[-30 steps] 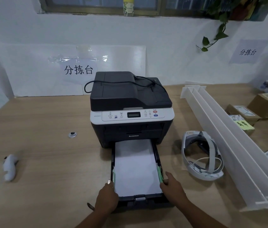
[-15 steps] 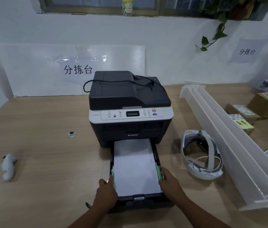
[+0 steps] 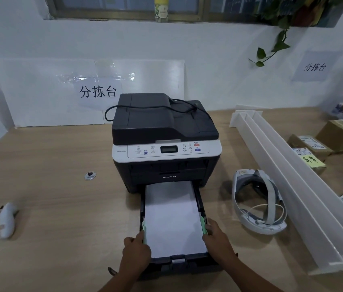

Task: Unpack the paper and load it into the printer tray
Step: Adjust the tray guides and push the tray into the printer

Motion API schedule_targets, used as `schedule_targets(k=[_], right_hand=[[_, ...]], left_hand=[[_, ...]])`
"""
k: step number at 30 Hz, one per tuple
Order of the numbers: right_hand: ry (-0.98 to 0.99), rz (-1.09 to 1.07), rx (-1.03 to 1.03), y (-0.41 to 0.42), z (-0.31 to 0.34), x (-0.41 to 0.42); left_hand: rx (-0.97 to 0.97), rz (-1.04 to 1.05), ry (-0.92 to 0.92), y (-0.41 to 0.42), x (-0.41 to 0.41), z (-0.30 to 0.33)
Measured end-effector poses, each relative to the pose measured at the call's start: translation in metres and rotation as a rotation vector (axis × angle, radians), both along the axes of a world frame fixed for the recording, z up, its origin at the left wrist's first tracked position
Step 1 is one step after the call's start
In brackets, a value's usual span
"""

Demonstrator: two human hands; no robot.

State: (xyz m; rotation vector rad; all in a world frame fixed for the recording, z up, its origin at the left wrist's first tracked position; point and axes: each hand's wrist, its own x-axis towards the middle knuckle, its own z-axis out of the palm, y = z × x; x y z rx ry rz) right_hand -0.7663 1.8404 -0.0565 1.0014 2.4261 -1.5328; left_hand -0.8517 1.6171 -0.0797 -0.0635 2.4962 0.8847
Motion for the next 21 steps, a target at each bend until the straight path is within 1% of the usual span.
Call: schedule_targets(k=[5,11,14,21], right_hand=[[0.011,-0.011,-0.021,0.0031,-0.0027,0.0000],[0.012,-0.055,-0.025,0.0054,-0.0050,-0.0019],[0.001,-0.059,-0.027,0.0053,-0.0046,-0.0022],[-0.003,-0.002,-0.018,0.0052,-0.0029,-0.0017]], left_hand=[[0.049,0.027,-0.017,-0.0013,-0.0006,0.0001],[0.088,-0.011,-0.052,-0.0045,-0.0042,0.0025],[0.108,0.015,-0.052,-0.0055,-0.0049,0.0048],[0.077,-0.016,-0.063,-0.0048,-0.0064,-0.0002]])
